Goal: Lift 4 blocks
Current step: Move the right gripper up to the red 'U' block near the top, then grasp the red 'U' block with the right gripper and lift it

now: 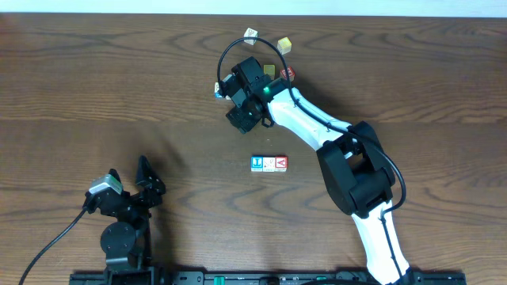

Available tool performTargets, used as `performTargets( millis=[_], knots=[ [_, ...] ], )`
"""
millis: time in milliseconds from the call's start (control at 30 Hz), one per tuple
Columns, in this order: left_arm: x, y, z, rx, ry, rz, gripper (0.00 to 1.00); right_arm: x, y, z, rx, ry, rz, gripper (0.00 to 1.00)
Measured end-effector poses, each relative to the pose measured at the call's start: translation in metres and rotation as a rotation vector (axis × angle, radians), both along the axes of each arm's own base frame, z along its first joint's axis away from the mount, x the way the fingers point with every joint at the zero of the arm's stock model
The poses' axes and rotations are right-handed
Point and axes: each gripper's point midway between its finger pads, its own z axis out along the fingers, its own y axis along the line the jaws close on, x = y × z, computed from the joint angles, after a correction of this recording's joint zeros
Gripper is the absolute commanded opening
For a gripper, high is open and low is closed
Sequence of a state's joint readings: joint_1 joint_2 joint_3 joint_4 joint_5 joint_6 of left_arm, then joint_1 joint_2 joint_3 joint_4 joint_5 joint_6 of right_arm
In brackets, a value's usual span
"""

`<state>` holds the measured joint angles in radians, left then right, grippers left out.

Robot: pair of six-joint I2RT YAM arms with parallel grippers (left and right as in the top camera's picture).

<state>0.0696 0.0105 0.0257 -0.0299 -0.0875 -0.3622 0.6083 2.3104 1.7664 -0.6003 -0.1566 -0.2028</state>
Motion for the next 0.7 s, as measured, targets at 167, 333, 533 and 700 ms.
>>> performTargets(
  millis=[167, 333, 533, 700],
  knots=[
    [0.000, 0.000, 0.000, 0.000, 0.000, 0.000, 0.79, 0.002, -0.001, 0.000, -0.009, -0.012, 0.003, 0.41],
    [0.000, 0.000, 0.000, 0.000, 0.000, 0.000, 0.79, 0.003, -0.002, 0.001, -0.013, -0.015, 0.002, 0.35],
    [0.000, 0.000, 0.000, 0.000, 0.000, 0.000, 0.79, 0.010, 0.003, 0.016, -0.003, -0.035, 0.001, 0.28],
    [0.000, 0.000, 0.000, 0.000, 0.000, 0.000, 0.79, 0.018, 0.005, 0.034, -0.019, -0.067, -0.015, 0.17]
  ],
)
